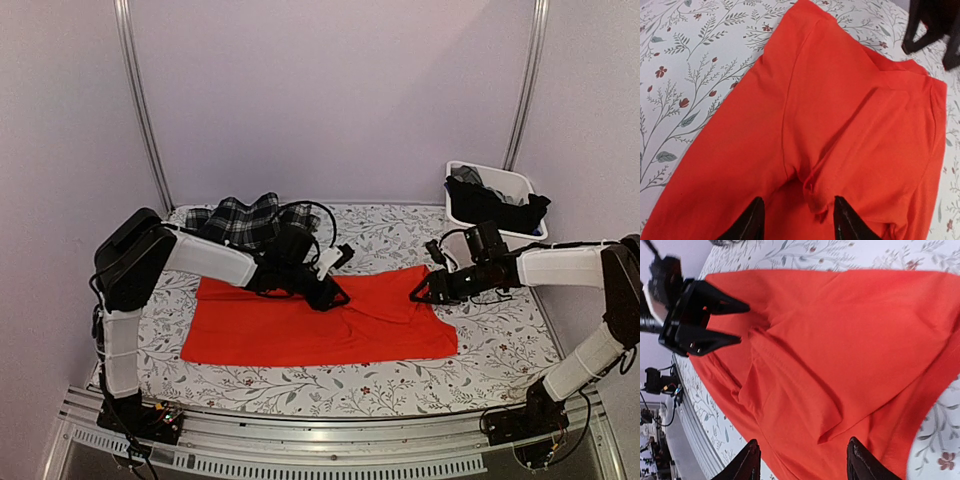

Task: Fold and stack the mixed laundry pile
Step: Fold the 1/3-folded T-shirt at the center of the board.

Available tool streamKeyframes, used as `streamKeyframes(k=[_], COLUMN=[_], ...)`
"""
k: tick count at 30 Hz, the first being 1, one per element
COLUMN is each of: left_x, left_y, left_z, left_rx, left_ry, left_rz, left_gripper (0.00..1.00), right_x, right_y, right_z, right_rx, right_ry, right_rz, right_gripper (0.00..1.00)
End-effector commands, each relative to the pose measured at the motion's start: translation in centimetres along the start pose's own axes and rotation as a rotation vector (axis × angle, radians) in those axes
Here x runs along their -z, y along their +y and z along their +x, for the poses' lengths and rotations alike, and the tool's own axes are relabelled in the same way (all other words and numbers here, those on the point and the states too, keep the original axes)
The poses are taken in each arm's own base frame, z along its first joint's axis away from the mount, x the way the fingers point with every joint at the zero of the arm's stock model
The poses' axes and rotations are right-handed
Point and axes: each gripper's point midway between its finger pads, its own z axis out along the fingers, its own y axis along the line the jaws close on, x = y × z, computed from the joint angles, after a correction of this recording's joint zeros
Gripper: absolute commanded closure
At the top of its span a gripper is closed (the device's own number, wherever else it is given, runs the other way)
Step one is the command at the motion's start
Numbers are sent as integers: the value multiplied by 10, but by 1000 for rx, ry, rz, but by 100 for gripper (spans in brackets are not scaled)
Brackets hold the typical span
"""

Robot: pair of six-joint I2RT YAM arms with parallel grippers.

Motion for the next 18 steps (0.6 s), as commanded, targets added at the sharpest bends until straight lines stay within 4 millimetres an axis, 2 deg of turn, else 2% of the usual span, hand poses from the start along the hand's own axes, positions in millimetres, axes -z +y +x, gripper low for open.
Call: streamKeyframes(k=[1, 3, 7, 12, 18], left_x=[32, 25, -6, -38, -56], left_y=[-18, -29, -59, -97, -118], left_z=[-54, -59, -56, -56, -57], left_rx=[-105, -146, -252, -352, -401], left_ry=[-179, -184, -148, -123, -126], left_rz=[-27, -37, -27, 16, 71], left_gripper=[50, 49, 49, 50, 48], right_x=[36, 42, 35, 14, -6], right_y=[-14, -25, -48, -73, -92], right_z=[-68, -87, -103, -103, -105], right_rx=[-11, -32, -72, -103, -123], right_ry=[-214, -252, -261, -222, -202], right_rz=[138, 209, 296, 328, 349], right_gripper=[43, 45, 48, 51, 52])
